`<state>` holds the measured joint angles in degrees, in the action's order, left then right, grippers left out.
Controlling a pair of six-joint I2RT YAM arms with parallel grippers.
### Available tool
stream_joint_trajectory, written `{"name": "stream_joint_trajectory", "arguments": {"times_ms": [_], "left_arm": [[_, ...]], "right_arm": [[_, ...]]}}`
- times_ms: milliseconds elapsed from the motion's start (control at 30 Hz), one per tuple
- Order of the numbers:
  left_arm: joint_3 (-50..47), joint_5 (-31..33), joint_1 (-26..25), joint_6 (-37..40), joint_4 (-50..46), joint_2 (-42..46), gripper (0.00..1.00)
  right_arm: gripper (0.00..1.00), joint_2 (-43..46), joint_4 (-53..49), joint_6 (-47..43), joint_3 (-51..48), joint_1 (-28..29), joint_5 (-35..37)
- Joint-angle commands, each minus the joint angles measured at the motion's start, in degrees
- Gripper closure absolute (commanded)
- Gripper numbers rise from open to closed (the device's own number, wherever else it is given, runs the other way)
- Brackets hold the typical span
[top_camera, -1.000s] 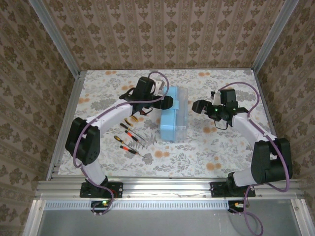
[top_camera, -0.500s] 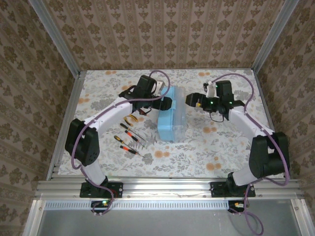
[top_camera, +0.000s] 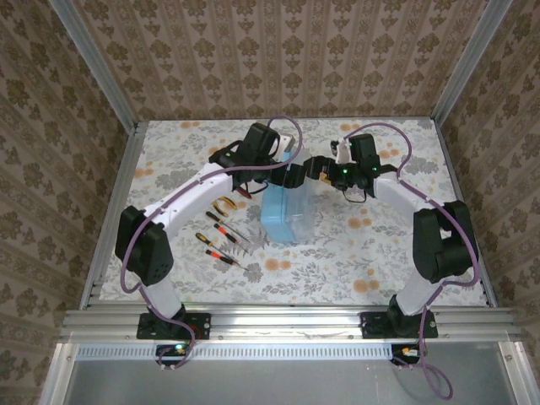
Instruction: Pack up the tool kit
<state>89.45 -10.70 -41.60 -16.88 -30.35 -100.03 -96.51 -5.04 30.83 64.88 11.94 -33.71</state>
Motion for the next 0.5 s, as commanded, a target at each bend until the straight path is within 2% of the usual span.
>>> {"name": "stream_joint_trajectory", "arguments": {"times_ms": [0,200,467], "left_arm": [[0.39,2.16,-0.23,-0.27,-4.59,-0.53,0.16],[-0.4,7.18,0.08,-0.44,-7.86,-0.23,0.16],[1.48,3.27,1.17,-2.91,-8.01,-2.47,0.17]], "right_arm": [[0.0,-0.56,2.98,2.46,1.7,0.26,-1.05],[0.0,-1.38,2.45,3.0,3.06,0.45,-1.0],[0.0,-2.7,2.42,3.19,4.23,1.42,-0.92]]}}
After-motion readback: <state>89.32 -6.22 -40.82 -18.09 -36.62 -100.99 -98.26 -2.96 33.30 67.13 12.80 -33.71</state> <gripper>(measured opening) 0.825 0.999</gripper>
